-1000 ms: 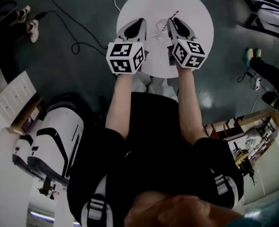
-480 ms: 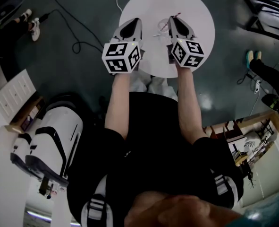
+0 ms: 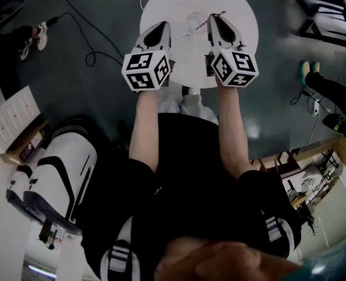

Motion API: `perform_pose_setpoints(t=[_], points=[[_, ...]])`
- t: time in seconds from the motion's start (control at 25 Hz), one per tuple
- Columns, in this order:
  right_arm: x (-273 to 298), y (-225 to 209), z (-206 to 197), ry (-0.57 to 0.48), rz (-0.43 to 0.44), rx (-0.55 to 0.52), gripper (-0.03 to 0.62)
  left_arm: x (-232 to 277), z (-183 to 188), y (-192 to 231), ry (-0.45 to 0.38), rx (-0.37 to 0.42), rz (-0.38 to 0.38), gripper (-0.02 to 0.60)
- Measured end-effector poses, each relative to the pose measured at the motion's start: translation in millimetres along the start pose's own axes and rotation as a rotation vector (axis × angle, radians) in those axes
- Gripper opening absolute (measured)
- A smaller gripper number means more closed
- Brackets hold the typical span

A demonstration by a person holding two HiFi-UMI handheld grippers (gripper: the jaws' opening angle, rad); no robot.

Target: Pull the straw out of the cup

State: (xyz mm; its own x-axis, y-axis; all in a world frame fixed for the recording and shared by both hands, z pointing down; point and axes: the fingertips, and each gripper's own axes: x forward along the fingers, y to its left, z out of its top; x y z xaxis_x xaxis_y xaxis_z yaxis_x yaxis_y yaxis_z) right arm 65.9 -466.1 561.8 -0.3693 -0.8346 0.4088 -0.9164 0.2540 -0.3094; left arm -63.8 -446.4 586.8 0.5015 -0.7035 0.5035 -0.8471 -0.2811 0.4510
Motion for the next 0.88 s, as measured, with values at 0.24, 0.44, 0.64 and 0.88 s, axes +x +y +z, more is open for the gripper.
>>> perform_pose_setpoints(t=[0.24, 0.44, 0.64, 0.88], points=[[-46, 19, 28, -0.082, 0.052, -0.073, 0.035, -28, -1, -33, -0.064, 0.026, -0.011, 0.006], [-96, 37, 52, -0.132, 0.105, -0.115, 0.037, -66, 5, -59, -0.144, 0.058, 0.000, 0.006], [-143, 60, 79, -0.212, 0.179, -0.181, 0.036, -116, 18, -74, -0.260, 0.069, 0.051, 0.006], [-197, 93, 84, -0.266, 0.267, -0.232, 0.035, -175, 19, -110, -0.355, 0.130, 0.065, 0.006]])
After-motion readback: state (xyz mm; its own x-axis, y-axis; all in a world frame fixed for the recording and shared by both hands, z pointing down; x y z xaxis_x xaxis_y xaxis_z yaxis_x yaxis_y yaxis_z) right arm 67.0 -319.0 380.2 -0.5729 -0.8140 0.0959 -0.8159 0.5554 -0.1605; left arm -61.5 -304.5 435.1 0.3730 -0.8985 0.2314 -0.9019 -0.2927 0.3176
